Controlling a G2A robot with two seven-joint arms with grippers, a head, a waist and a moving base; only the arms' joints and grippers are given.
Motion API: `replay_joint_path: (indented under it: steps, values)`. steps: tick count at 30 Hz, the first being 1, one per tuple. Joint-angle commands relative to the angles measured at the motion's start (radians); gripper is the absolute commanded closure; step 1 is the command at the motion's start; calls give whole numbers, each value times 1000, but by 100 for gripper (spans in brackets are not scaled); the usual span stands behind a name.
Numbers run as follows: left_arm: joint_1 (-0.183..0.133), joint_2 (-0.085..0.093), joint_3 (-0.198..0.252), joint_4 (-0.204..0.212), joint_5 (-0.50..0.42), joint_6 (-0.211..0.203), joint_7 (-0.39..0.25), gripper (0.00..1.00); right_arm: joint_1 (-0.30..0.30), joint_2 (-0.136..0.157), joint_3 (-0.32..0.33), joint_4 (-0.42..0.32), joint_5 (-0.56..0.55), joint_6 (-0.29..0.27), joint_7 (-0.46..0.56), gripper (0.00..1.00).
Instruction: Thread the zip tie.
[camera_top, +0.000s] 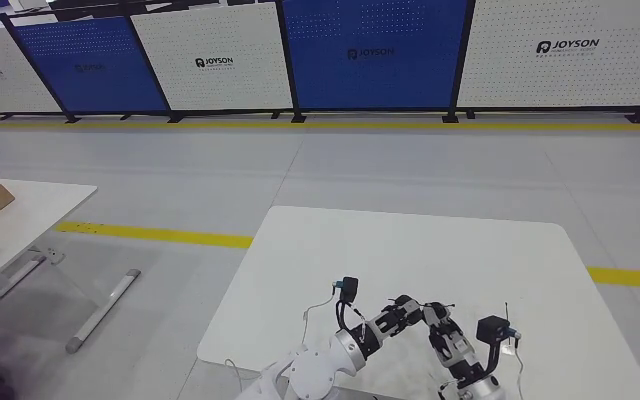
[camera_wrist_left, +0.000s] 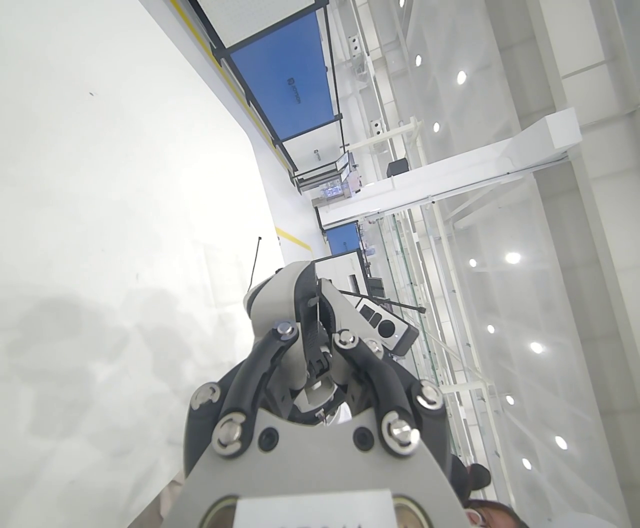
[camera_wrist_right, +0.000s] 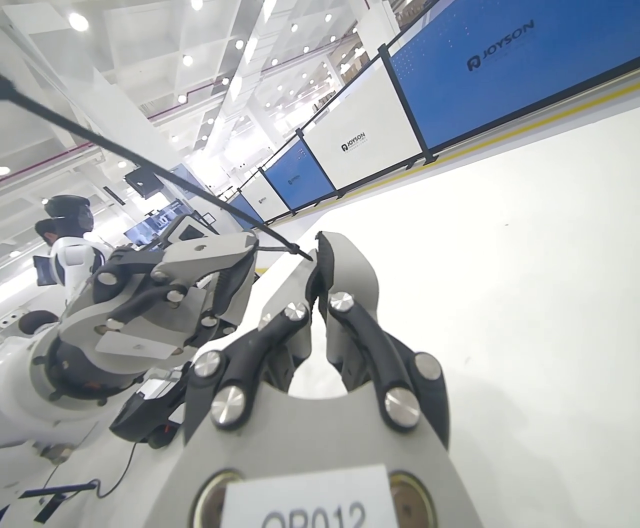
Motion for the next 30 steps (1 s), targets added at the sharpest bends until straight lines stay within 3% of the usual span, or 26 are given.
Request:
replay_joint_path:
  steps: [1, 5, 9, 20, 29, 30]
  values:
    - [0, 0, 0, 0, 0, 0, 0, 100, 3, -1, 0, 2, 1, 9, 8, 85]
    - [0, 0, 0, 0, 0, 0, 0, 100, 4, -1, 0, 2, -2, 12, 15, 73]
    - [0, 0, 0, 0, 0, 0, 0, 100, 3, -1, 1, 1, -7, 10, 17, 72]
    - [0, 0, 0, 0, 0, 0, 0, 100, -7, -1, 11, -4, -9, -7, 11, 75]
    - [0, 0, 0, 0, 0, 0, 0, 100, -10, -1, 15, -12, -6, -14, 12, 85]
    - [0, 0, 0, 0, 0, 0, 0, 100, -9, -2, 15, -13, -6, -14, 12, 91]
